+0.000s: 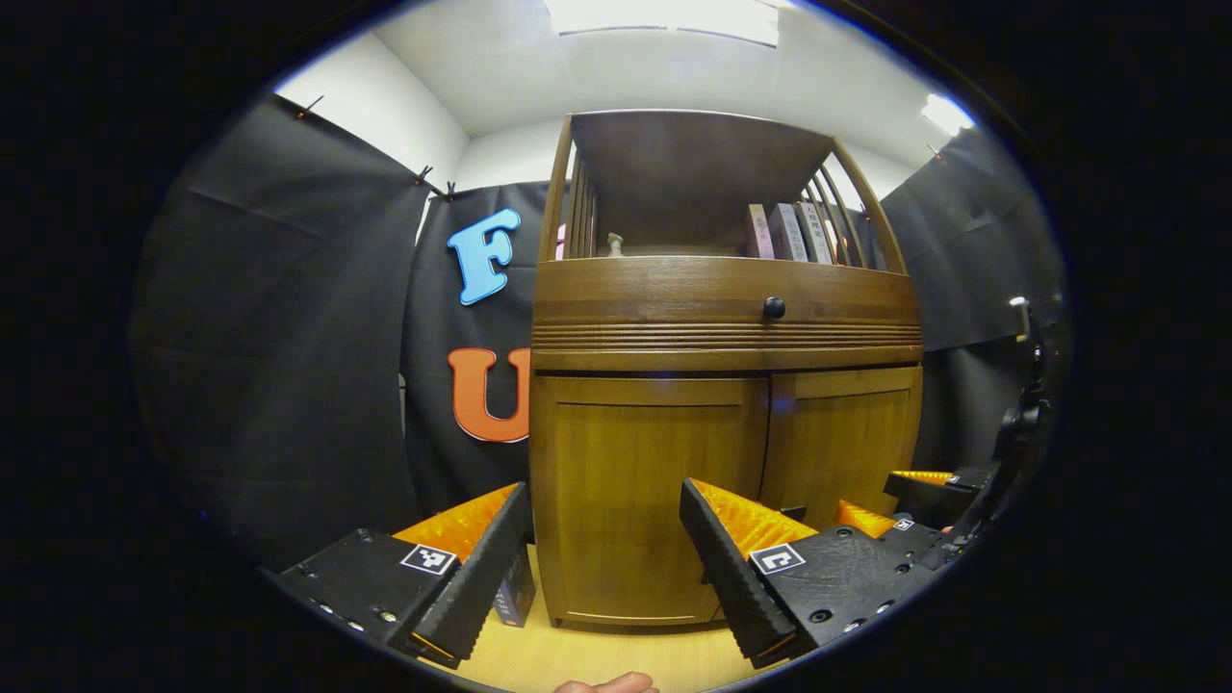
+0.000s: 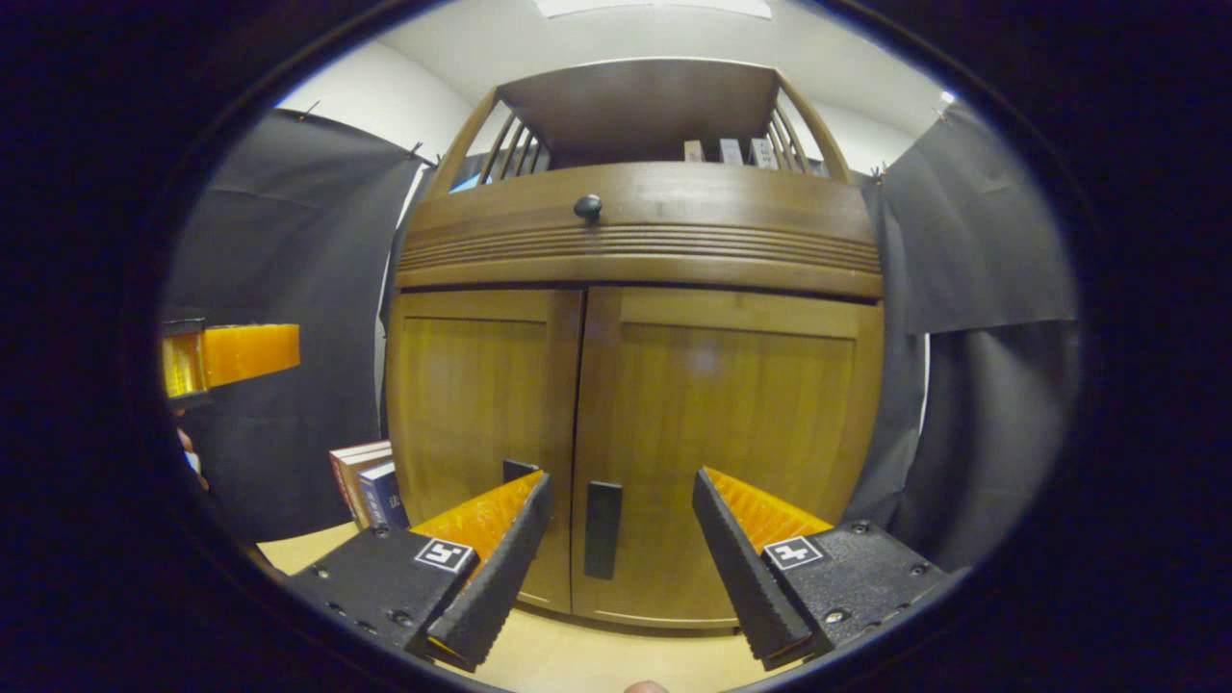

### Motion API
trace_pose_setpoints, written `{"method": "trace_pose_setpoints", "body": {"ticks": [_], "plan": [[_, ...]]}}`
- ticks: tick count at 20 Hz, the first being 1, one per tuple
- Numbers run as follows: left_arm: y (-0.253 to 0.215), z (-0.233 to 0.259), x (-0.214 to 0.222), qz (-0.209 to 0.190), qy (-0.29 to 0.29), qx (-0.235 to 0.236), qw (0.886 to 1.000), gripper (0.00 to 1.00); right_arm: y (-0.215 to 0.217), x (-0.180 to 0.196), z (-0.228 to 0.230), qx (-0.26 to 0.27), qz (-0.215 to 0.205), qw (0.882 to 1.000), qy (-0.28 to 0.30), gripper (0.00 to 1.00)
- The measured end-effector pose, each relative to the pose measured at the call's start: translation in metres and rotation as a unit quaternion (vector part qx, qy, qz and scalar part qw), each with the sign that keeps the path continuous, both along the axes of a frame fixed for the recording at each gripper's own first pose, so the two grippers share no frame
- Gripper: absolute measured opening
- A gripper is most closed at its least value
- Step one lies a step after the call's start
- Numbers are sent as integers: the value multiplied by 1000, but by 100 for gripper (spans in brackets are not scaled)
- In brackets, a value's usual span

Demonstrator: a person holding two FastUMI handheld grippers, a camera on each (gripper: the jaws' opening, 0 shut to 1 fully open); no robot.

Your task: Open the right door of the double-door shoe cabinet with the right hand, and open the left door with the left hand.

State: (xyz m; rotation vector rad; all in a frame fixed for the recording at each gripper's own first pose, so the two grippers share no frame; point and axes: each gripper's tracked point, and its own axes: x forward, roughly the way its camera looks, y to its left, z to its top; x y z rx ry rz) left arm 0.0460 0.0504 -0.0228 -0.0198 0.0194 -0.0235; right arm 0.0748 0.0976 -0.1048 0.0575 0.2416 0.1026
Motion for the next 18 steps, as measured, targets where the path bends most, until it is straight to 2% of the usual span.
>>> {"method": "trace_pose_setpoints", "body": {"ticks": [6, 11, 15, 16, 17, 18], "plan": [[37, -5, -3, 34, 1, 19, 999, 95, 21, 37, -39, 10, -5, 999, 37, 88], [61, -8, -7, 56, 3, 19, 998, 95, 20, 55, -69, 20, -12, 997, 75, 78], [75, -15, -9, 70, 11, 20, 997, 95, 20, 67, -86, 29, -31, 995, 86, 75], [76, -17, -9, 72, 12, 19, 997, 95, 22, 69, -92, 27, -34, 995, 93, 70], [76, -17, -10, 73, 13, 17, 997, 95, 22, 72, -96, 22, -41, 994, 100, 69], [76, -18, -10, 72, 13, 14, 997, 95, 21, 74, -99, 14, -48, 994, 102, 63]]}}
